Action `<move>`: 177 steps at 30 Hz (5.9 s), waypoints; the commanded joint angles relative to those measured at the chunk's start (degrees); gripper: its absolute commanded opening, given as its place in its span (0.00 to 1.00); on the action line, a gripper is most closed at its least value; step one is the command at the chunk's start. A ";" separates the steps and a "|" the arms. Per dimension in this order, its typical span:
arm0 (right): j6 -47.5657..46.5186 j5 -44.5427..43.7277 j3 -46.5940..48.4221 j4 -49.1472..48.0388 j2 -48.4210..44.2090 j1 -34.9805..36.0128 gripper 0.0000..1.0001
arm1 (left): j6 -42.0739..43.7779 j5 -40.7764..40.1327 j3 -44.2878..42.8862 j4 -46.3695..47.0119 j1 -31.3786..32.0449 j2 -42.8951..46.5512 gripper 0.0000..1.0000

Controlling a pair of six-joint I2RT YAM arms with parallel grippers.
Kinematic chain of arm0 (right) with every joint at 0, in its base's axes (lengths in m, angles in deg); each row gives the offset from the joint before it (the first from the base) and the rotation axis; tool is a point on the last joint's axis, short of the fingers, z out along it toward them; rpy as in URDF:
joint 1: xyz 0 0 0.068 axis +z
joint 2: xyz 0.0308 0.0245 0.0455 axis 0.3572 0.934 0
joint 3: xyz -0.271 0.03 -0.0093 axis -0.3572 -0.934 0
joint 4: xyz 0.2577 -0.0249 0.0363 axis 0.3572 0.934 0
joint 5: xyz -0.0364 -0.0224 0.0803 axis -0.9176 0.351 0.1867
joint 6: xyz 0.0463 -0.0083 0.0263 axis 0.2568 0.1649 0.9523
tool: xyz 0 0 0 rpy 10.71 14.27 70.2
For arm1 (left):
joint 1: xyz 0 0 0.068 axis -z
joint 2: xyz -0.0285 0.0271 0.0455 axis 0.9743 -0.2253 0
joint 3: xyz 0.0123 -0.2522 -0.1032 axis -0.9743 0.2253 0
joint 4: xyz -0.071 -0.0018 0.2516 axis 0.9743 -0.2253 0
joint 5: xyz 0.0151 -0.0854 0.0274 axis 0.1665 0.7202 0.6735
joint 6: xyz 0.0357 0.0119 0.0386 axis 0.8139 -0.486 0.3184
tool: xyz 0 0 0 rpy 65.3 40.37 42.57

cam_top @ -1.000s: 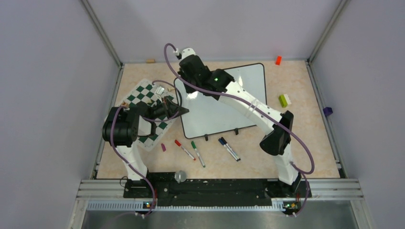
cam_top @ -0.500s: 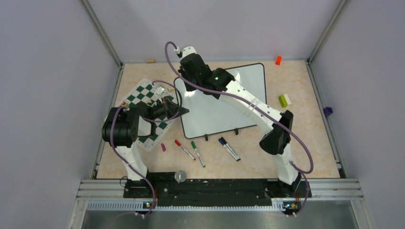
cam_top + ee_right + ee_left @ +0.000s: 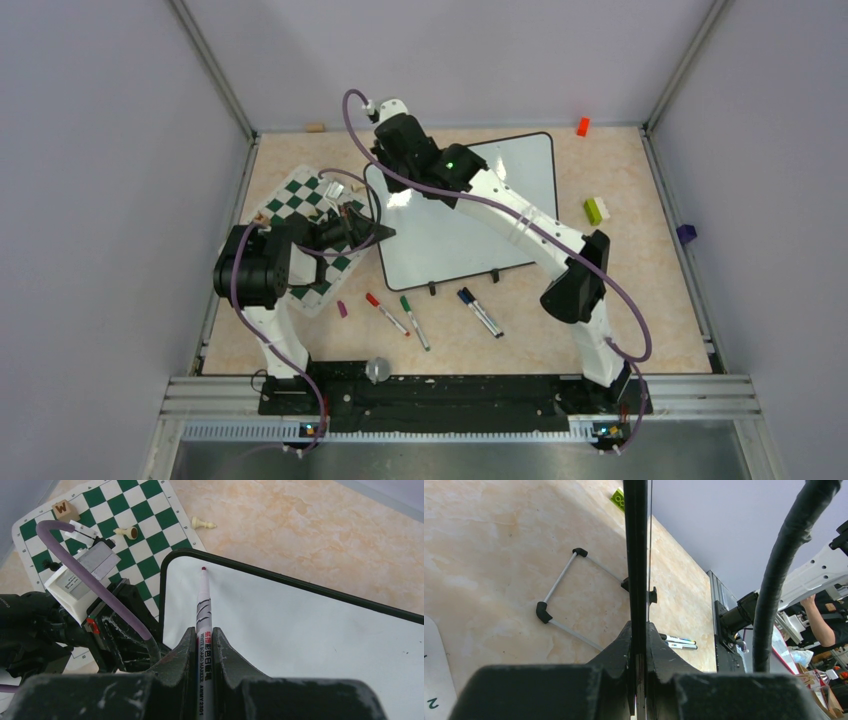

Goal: Write a sentence on the whiteboard

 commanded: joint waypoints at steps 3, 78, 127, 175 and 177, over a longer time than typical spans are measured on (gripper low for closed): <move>0.06 0.12 1.32 -0.25 0.44 -0.75 0.00 | 2.23 3.15 0.99 4.08 0.21 1.77 0.00; 2.32 5.15 0.80 -1.30 -0.38 -2.61 0.00 | 2.50 3.41 1.03 4.13 0.20 2.12 0.00; 4.18 4.75 -10.00 1.36 -6.35 -3.89 0.00 | 2.65 3.40 1.04 4.11 0.25 2.14 0.00; 6.51 8.44 -28.01 -12.10 -21.98 -5.57 0.00 | 2.76 3.05 1.73 4.13 0.24 2.73 0.00; 6.52 9.29 -27.04 -12.03 -20.91 -5.56 0.00 | 2.85 2.99 1.90 4.05 0.26 2.83 0.00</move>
